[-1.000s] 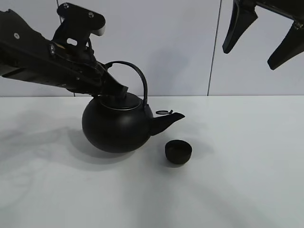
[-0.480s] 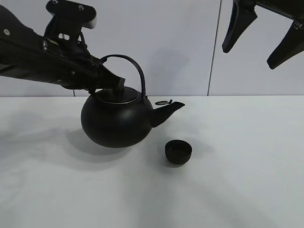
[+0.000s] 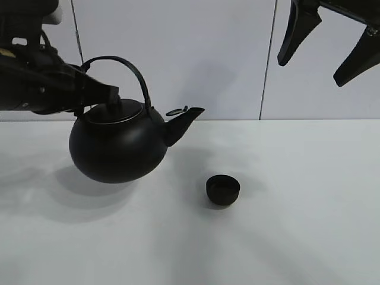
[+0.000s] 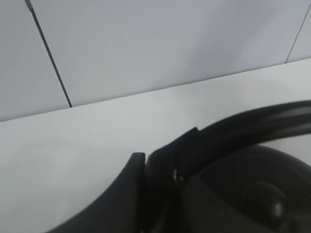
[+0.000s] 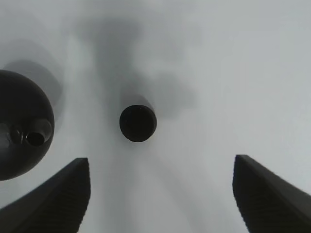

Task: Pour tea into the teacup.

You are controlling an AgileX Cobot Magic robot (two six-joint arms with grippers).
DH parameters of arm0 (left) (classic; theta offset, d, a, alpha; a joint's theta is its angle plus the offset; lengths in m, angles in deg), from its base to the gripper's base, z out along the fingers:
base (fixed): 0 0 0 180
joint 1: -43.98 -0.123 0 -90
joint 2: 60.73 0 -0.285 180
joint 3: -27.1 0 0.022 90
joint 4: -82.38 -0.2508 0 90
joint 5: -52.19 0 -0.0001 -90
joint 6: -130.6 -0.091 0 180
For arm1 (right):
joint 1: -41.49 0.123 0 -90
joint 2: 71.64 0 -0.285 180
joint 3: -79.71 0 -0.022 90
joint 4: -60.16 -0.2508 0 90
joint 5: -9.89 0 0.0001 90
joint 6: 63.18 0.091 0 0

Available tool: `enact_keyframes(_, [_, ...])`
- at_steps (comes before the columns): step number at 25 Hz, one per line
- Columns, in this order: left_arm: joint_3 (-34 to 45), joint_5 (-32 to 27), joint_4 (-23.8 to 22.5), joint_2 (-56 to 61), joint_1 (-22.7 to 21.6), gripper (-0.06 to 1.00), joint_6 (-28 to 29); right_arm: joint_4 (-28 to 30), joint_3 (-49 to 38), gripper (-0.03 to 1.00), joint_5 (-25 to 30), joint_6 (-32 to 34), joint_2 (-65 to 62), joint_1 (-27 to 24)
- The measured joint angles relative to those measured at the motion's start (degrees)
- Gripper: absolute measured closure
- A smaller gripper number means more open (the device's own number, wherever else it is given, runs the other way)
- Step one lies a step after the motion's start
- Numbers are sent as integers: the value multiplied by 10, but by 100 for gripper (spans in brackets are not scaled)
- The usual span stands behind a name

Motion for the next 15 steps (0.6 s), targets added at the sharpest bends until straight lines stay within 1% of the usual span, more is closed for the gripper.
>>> enact_keyframes(3, [32,22,-31,0,0,84,38,0,0,41,0,0,0,0])
enact_keyframes(6, [51,41,-60,1,0,84,63,0,0,41,-1,0,0,0])
enact_keyframes(10, [67,60,-69,1,0,84,74,0,0,41,-1,0,0,0])
enact_keyframes(15, [93,82,-70,1,0,84,78,0,0,41,-1,0,0,0])
